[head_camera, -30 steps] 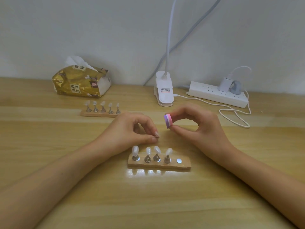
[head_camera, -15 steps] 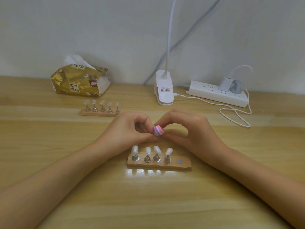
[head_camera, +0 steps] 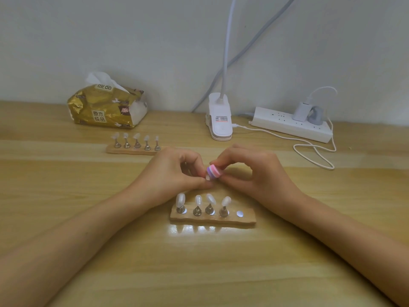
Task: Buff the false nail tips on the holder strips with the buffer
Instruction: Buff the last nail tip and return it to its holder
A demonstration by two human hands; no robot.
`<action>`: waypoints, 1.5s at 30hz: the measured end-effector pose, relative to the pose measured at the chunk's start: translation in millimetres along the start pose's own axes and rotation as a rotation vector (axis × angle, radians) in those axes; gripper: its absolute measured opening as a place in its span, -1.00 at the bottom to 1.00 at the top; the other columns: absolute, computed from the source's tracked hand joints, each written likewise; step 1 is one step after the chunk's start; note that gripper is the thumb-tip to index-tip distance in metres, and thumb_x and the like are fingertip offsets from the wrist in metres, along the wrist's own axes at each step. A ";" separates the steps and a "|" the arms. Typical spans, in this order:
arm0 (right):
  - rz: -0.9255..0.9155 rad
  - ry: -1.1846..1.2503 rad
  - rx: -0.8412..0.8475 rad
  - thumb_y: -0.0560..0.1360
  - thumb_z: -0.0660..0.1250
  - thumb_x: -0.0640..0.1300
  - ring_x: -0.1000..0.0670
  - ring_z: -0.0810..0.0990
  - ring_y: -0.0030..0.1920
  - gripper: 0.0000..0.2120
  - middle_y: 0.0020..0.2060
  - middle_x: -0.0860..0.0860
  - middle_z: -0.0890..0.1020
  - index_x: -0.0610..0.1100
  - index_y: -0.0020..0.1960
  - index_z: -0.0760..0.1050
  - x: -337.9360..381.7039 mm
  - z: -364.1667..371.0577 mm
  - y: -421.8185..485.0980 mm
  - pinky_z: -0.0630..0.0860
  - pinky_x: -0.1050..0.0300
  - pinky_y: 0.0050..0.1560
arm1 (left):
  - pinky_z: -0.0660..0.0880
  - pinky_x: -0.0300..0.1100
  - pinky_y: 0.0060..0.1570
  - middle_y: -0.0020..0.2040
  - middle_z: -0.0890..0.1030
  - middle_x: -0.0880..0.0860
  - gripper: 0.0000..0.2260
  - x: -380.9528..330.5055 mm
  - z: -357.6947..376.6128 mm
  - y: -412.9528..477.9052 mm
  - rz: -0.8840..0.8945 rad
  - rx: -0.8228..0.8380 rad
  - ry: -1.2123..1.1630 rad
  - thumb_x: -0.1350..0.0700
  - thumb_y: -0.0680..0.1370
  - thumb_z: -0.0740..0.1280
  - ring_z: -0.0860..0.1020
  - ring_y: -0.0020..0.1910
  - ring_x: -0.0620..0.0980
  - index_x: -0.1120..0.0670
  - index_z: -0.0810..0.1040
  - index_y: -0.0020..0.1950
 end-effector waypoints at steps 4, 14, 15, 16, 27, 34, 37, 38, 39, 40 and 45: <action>-0.060 -0.007 -0.018 0.46 0.53 -0.27 0.05 0.66 -0.09 -0.90 -0.12 -0.02 0.69 -0.25 -0.05 0.66 2.6 2.1 0.9 0.55 0.20 -0.01 | 0.30 -0.41 -0.43 -0.48 0.53 -0.18 -0.79 0.3 -0.1 -0.4 -0.005 -0.007 0.001 0.13 0.34 0.60 0.40 -0.50 -0.24 -0.02 0.59 -0.39; 0.039 0.018 0.008 0.44 0.54 -0.27 0.14 0.67 -0.08 -0.88 -0.12 0.01 0.71 -0.25 -0.05 0.66 0.4 -1.4 0.9 0.52 0.28 0.02 | 0.30 -0.46 -0.44 -0.49 0.55 -0.19 -0.81 0.0 0.1 0.4 -0.033 0.009 0.016 0.15 0.32 0.61 0.43 -0.51 -0.26 0.04 0.61 -0.36; 0.031 0.026 -0.014 0.45 0.54 -0.26 0.15 0.67 -0.08 -0.88 -0.13 0.02 0.71 -0.24 -0.04 0.66 1.2 -2.9 0.6 0.51 0.31 0.02 | 0.30 -0.46 -0.44 -0.49 0.55 -0.19 -0.81 -0.3 0.0 0.1 -0.036 0.012 0.018 0.15 0.32 0.61 0.43 -0.51 -0.26 0.04 0.62 -0.35; 0.001 0.023 -0.031 0.45 0.53 -0.25 0.15 0.66 -0.08 -0.88 -0.13 0.01 0.71 -0.24 -0.04 0.66 3.0 -3.2 0.5 0.50 0.31 0.02 | 0.30 -0.47 -0.44 -0.50 0.55 -0.18 -0.82 -0.4 -0.5 -0.4 -0.035 0.013 0.020 0.15 0.32 0.61 0.44 -0.52 -0.26 0.03 0.62 -0.35; 0.013 0.010 0.018 0.45 0.53 -0.25 0.13 0.66 -0.10 -0.89 -0.14 0.01 0.71 -0.23 -0.05 0.66 5.2 0.4 0.5 0.55 0.23 -0.02 | 0.32 -0.45 -0.40 -0.43 0.58 -0.23 -0.79 -1.9 -2.6 -1.7 0.051 0.021 0.121 0.13 0.31 0.61 0.48 -0.45 -0.23 -0.08 0.61 -0.31; 0.124 0.091 -0.037 0.46 0.50 -0.30 0.15 0.67 -0.02 -0.87 -0.10 0.08 0.71 -0.18 -0.01 0.66 1.0 -9.5 -3.5 0.49 0.38 0.07 | 0.47 -0.36 -0.27 -0.28 0.68 -0.10 -0.85 1.2 -11.6 -3.6 0.051 0.055 0.083 0.15 0.32 0.61 0.55 -0.34 -0.20 -0.02 0.68 -0.22; 0.201 0.212 -0.046 0.46 0.49 -0.27 0.08 0.70 -0.02 -0.87 -0.12 0.08 0.72 -0.16 0.00 0.66 -0.2 -9.5 -2.5 0.57 0.23 0.12 | 0.47 -0.39 -0.27 -0.28 0.68 -0.14 -0.86 2.7 -12.0 -3.4 0.037 0.031 0.078 0.14 0.34 0.60 0.57 -0.33 -0.21 -0.05 0.68 -0.25; 0.220 0.250 -0.044 0.46 0.50 -0.29 0.07 0.71 -0.02 -0.86 -0.12 0.07 0.72 -0.16 0.01 0.65 -0.3 -9.3 -1.6 0.58 0.22 0.12 | 0.47 -0.40 -0.28 -0.29 0.67 -0.13 -0.86 3.1 -11.4 -3.0 0.031 0.018 0.075 0.14 0.34 0.59 0.57 -0.34 -0.21 -0.05 0.68 -0.28; 0.230 0.288 -0.040 0.46 0.50 -0.32 0.06 0.71 -0.02 -0.83 -0.11 0.07 0.72 -0.15 0.02 0.65 0.7 -8.8 -0.8 0.58 0.23 0.11 | 0.48 -0.38 -0.29 -0.30 0.67 -0.12 -0.86 3.6 -10.5 -2.8 0.024 0.008 0.071 0.14 0.34 0.60 0.56 -0.35 -0.21 -0.06 0.68 -0.29; 0.231 0.318 -0.037 0.45 0.50 -0.35 0.04 0.72 -0.02 -0.79 -0.10 0.07 0.72 -0.15 0.04 0.64 2.2 -8.0 0.4 0.58 0.23 0.09 | 0.49 -0.34 -0.29 -0.30 0.68 -0.09 -0.86 3.9 -9.9 -2.5 0.019 0.006 0.069 0.13 0.34 0.60 0.56 -0.36 -0.20 -0.06 0.68 -0.29; 0.209 0.254 0.030 0.44 0.48 -0.43 0.04 0.70 -0.04 -0.76 -0.09 -0.01 0.70 -0.21 0.05 0.60 7.1 2.6 3.3 0.60 0.22 0.06 | 0.47 -0.28 -0.33 -0.40 0.63 -0.06 -0.84 6.6 -8.7 -2.5 0.012 -0.005 0.046 0.18 0.35 0.59 0.52 -0.41 -0.19 -0.04 0.68 -0.32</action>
Point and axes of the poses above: each hand's wrist, its own y-axis towards the middle knuckle, its own z-axis out of the palm, x = y × z, the point moved 2 cm from there along y, towards the middle knuckle
